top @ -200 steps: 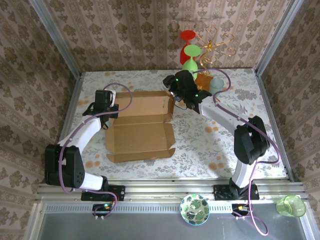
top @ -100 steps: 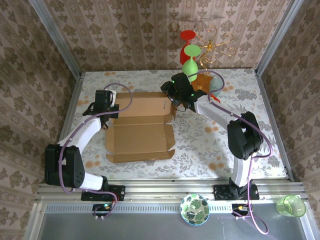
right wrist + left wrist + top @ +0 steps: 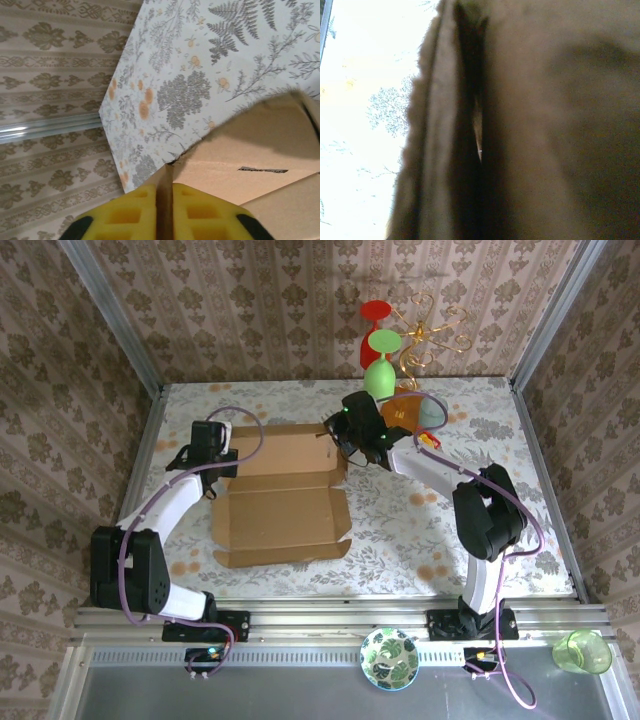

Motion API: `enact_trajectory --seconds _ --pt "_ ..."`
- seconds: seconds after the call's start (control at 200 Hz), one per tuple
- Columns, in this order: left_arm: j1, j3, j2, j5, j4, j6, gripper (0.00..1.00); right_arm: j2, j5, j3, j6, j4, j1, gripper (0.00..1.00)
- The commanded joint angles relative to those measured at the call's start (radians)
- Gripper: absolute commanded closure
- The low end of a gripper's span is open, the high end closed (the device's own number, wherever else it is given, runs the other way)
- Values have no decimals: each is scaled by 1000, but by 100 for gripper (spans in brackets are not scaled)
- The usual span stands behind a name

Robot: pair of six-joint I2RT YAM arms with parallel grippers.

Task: Fold the paper box

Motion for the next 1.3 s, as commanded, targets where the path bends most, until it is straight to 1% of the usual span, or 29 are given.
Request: enact_trajectory --seconds 0.0,0.025,0.06,0.08,0.125,0.16,0.22,0.29,0.35,0.385,0.495,0.555,0.63,0.685,0.8,0.86,0.985,1.05,1.09,1.2,1.295 --pt "11 18 -1 36 -20 -38 100 -56 2 10 49 56 7 90" --pt "14 17 -5 40 -19 -41 100 -61 6 13 46 50 6 85" --pt "20 17 -12 49 -18 -45 100 -72 15 12 40 48 7 74" --pt "25 19 -15 55 -18 -49 100 -81 23 11 36 46 6 66" --pt "34 24 -22 74 -22 -52 100 -104 45 2 21 30 6 55" --pt "42 31 -30 85 -26 -55 100 -126 67 -11 -3 25 6 51" --pt "50 47 -42 103 -38 -58 100 -171 102 -59 -53 33 6 47" --pt "60 71 -53 115 -60 -64 100 -229 125 -136 -95 67 5 48" --pt "63 90 -60 127 -78 -68 100 -270 116 -202 -121 104 6 57" --pt "64 101 -62 130 -89 -70 100 -289 106 -231 -138 116 11 61" --pt "64 125 -57 133 -115 -72 100 -337 90 -322 -168 139 48 66" --pt "64 128 -57 134 -121 -71 100 -345 78 -356 -177 119 64 67" --pt "64 131 -61 134 -125 -70 100 -340 81 -407 -181 137 75 70" --pt "64 132 -65 135 -126 -68 100 -319 79 -424 -188 153 74 69" --pt "64 143 -62 141 -131 -66 100 -265 83 -413 -239 160 70 57" --pt "64 145 -58 143 -132 -62 100 -255 96 -423 -256 169 61 53" --pt "64 144 -47 142 -122 -39 100 -296 89 -501 -302 284 24 53" --pt "66 144 -37 144 -112 -24 100 -329 37 -544 -359 361 -7 53" --pt "66 143 -29 149 -102 -16 100 -344 -16 -557 -409 391 -26 52" --pt "78 131 -9 176 -61 0 100 -391 -144 -574 -530 394 -78 54" --pt "92 114 12 226 2 17 100 -442 -184 -590 -638 323 -125 56"
